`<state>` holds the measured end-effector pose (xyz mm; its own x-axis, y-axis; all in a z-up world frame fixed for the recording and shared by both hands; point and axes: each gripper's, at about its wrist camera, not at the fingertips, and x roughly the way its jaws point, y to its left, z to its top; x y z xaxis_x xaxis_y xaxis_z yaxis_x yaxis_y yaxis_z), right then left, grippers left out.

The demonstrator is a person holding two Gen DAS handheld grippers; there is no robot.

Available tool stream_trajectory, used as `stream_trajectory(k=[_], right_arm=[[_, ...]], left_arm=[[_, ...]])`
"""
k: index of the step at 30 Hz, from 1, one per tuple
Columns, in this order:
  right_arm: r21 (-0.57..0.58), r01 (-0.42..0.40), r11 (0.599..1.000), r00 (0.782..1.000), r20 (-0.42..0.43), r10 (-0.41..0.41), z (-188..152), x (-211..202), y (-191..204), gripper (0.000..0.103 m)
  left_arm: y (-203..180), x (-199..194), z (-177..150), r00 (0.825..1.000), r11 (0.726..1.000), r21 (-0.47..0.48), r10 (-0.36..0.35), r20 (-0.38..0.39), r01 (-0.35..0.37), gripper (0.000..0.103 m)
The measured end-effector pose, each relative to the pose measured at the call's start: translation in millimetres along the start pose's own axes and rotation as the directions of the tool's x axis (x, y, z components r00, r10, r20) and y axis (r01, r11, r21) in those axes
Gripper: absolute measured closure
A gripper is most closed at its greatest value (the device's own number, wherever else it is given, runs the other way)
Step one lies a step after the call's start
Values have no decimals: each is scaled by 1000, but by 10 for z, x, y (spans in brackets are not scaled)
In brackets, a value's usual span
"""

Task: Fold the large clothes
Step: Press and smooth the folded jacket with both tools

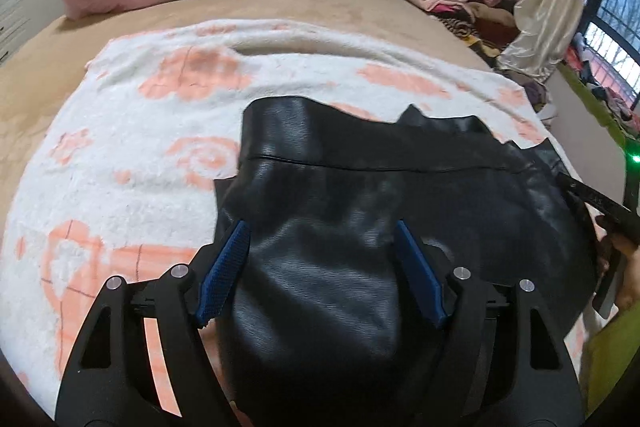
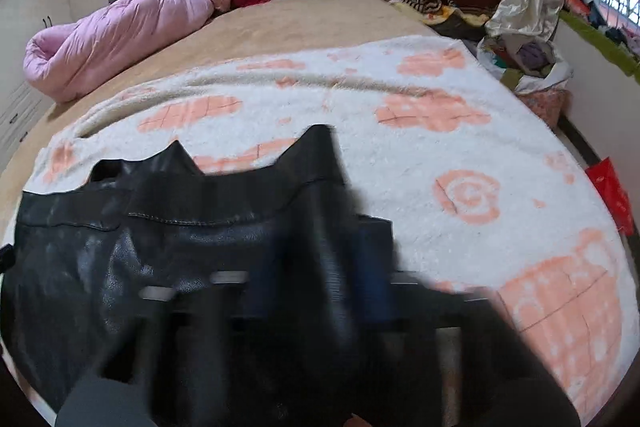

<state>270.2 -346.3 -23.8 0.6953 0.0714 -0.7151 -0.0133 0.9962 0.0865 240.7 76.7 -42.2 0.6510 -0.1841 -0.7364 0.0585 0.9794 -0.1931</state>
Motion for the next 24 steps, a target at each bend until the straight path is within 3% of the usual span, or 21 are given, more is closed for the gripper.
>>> stream_trajectory(k=[3,5,9,22,24], right_arm=[[38,-47,998,996,71,44,75,-152,-115,92],[1,-7,1000,1000,23,7,35,-5,-88,88],[-10,47,999,998,-51,-47,-57,253,-46,75],[170,44,984,998,-55,-35,-104,88,-316,34],[200,29,979,998,-60,-18,-111,51,-356,32]], left_arm=[[22,26,-12,1000,1000,1,14,-4,-14,36],[19,47,-30,1000,1000,8,23,-10,-23,36],[0,85,-59,999,999,22,37,-15,-37,36],[-8,35,-65,999,999,21,33,-10,-33,36],[-1,13,-60,1000,1000,12,25,-10,-25,34]])
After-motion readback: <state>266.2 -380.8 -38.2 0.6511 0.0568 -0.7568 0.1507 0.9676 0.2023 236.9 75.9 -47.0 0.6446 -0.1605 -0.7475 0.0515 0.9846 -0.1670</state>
